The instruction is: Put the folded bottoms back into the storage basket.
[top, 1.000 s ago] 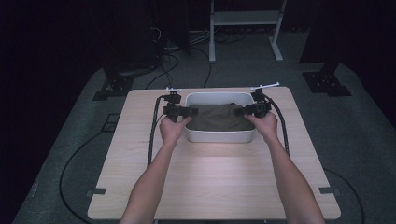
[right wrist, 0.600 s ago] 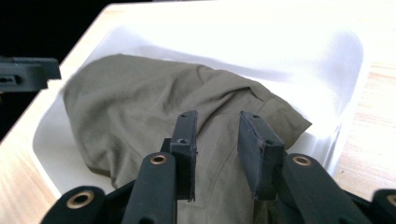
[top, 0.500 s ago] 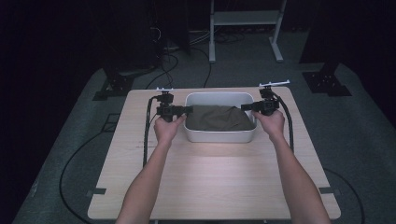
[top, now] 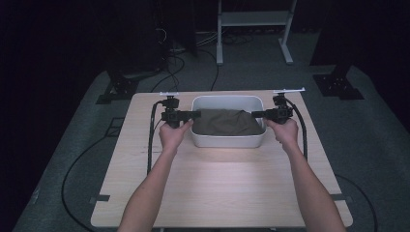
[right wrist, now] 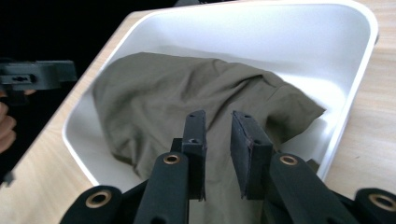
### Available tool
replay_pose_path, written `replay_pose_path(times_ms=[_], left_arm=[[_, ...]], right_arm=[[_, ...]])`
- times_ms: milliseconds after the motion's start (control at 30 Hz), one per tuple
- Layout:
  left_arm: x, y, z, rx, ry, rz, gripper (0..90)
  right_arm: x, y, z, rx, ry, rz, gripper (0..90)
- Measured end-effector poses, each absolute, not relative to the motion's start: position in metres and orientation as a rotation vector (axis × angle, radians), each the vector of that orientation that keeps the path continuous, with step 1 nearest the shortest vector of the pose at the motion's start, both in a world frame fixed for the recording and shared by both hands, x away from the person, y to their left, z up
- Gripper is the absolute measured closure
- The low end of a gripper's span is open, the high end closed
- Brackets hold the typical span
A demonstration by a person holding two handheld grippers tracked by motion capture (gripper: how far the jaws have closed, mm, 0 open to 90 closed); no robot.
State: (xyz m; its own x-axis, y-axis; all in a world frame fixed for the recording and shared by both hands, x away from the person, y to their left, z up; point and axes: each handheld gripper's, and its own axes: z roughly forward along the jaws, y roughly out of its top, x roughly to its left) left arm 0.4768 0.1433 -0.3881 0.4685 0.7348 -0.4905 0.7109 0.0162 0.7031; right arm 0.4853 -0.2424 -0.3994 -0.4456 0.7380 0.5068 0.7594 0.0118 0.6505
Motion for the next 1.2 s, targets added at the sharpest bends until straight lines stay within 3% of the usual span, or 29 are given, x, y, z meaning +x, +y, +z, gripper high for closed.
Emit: replay_pose_path(times_ms=[433, 1200], left_arm=[[0.459, 0.148, -0.385, 1.67, 1.218, 0.001, 52.8], [0.444, 0.156, -0.388, 1.659, 1.197, -0.033, 49.8]], right_arm=[[0.469, -0.244, -0.387, -1.517, -2.19, -1.53, 72.9], [0.45, -0.261, -0.397, -1.479, -2.138, -1.544, 66.3]])
